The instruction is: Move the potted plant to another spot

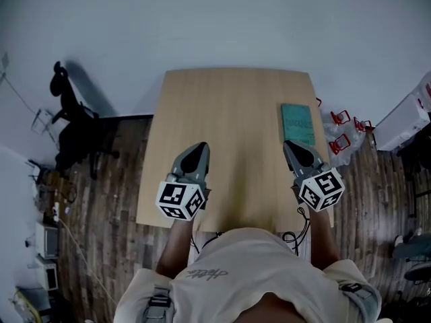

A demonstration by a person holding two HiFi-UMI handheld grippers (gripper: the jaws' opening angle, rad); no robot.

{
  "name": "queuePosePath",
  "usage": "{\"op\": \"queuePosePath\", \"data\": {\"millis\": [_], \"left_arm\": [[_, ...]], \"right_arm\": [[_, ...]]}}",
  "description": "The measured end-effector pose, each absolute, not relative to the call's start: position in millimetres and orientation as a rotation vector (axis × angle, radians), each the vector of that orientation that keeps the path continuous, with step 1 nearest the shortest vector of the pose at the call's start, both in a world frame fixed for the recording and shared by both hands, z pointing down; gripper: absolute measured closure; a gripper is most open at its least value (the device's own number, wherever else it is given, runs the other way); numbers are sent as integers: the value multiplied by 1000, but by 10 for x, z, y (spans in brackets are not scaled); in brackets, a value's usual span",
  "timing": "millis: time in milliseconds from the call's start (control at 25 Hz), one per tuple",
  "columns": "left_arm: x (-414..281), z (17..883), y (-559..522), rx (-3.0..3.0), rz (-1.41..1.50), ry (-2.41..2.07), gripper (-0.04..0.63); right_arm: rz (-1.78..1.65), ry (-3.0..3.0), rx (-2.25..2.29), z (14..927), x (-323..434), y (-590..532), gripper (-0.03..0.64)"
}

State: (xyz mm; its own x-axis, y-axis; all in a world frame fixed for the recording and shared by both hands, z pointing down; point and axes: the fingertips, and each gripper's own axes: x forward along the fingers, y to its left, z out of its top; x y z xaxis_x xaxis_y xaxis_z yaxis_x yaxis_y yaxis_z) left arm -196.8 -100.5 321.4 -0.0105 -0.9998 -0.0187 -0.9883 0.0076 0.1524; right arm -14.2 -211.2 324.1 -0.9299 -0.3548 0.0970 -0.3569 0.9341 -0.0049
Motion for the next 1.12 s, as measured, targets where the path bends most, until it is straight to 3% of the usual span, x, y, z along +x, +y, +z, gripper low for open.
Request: {"op": "queuePosePath", "data": {"millis": [480, 1120], "left_arm": [[-1727, 2842, -1108, 2275, -328, -2022, 577], [-1735, 3025, -1126, 2243, -247, -2081, 577]], "right_arm": [[-89, -3115, 526, 2828, -175, -1841, 615], [-124, -3115, 577, 2815, 20, -1907, 615]]}}
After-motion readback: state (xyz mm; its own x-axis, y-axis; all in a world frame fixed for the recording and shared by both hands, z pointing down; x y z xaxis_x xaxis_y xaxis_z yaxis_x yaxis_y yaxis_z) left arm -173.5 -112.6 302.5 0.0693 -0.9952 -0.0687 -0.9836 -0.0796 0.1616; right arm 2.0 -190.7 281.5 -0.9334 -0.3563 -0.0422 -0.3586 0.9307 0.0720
